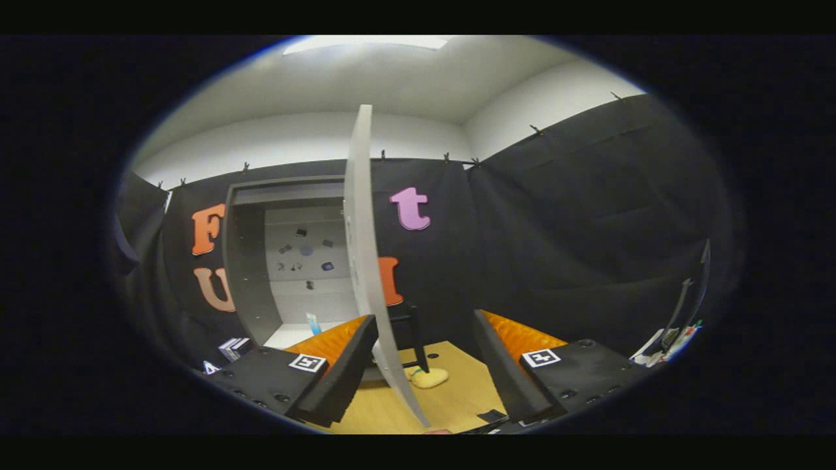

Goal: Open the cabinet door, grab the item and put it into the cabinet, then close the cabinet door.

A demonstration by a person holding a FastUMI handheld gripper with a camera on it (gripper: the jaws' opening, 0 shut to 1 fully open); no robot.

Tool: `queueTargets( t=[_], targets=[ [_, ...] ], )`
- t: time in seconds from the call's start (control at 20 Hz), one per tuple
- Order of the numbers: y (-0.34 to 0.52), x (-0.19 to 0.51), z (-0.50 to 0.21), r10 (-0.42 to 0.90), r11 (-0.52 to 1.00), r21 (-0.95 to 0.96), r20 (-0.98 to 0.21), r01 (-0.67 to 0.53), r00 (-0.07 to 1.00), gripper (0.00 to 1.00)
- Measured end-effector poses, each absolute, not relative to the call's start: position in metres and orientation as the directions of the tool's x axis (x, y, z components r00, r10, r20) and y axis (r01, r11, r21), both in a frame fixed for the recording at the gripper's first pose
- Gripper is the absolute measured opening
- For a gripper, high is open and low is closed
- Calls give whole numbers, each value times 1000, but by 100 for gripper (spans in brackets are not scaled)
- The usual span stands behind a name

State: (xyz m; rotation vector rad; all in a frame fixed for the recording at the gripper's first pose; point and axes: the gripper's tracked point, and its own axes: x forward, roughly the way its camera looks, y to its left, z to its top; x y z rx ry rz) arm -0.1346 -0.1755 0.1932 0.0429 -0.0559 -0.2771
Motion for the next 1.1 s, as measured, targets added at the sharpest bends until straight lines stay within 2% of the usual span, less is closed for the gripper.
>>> queueTargets(
  t=[0.45,0.6,1.1],
  targets=[
    [-229,-74,143,-299,954,3,-84,301,950,97],
    [-231,-78,148,-314,949,-5,-76,314,947,93],
    [-235,-74,153,-344,939,-39,-31,342,939,96]
  ],
)
